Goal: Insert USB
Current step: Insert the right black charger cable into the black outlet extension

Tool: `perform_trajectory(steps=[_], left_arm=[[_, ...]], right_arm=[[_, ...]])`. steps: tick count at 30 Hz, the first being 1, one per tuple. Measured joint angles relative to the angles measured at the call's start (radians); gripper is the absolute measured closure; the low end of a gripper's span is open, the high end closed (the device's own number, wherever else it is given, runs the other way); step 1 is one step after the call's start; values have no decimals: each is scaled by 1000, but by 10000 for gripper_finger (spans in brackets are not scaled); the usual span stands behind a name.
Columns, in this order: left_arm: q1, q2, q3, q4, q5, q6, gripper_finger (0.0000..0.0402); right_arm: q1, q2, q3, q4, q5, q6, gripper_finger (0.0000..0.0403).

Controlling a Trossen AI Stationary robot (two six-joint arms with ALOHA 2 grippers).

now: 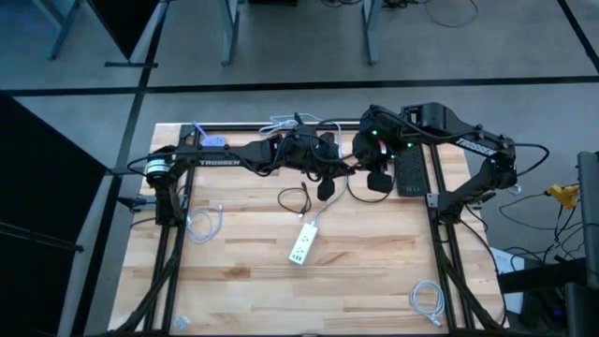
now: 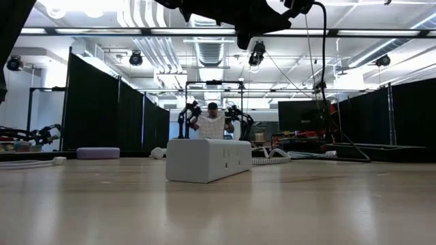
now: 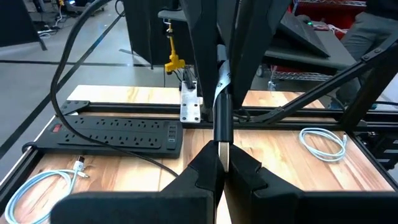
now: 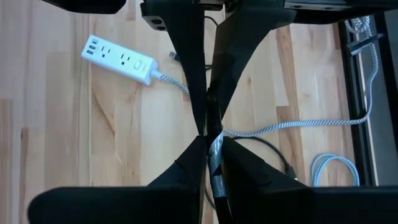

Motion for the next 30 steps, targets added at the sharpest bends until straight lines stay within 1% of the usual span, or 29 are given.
perform_trajectory(steps=[3, 6, 9, 12, 15, 18, 19, 21, 23, 26, 28, 30], left_arm=[[0, 0, 0, 2, 0, 0, 401], [0, 0, 0, 5, -5, 0, 401], [1, -7, 0, -9, -17, 0, 397], [0, -41, 0, -77, -93, 33, 386], [1, -80, 0, -169, -180, 90, 373], [5, -112, 0, -247, -220, 134, 360], [6, -122, 0, -266, -236, 147, 356], [9, -138, 0, -335, -258, 166, 348], [13, -149, 0, -403, -278, 177, 341], [21, -166, -1, -502, -311, 180, 332], [23, -184, -1, -530, -312, 184, 327], [24, -194, -1, -516, -308, 192, 325]], right_arm=[[0, 0, 0, 2, 0, 16, 377], [0, -1, 0, 2, 0, 34, 394], [0, -9, -1, 6, 16, 91, 397], [-9, -24, -1, 0, 22, 181, 399], [-23, -49, -1, -79, 29, 275, 400], [-36, -60, -7, -154, 31, 341, 401], [-37, -62, -15, -151, 29, 373, 401], [-38, -80, -38, -134, 13, 447, 401], [-38, -112, -71, -146, -34, 516, 402], [-39, -161, -148, -145, -79, 615, 402], [-39, -188, -212, -142, -86, 684, 402], [-39, -225, -280, -142, -87, 741, 402]])
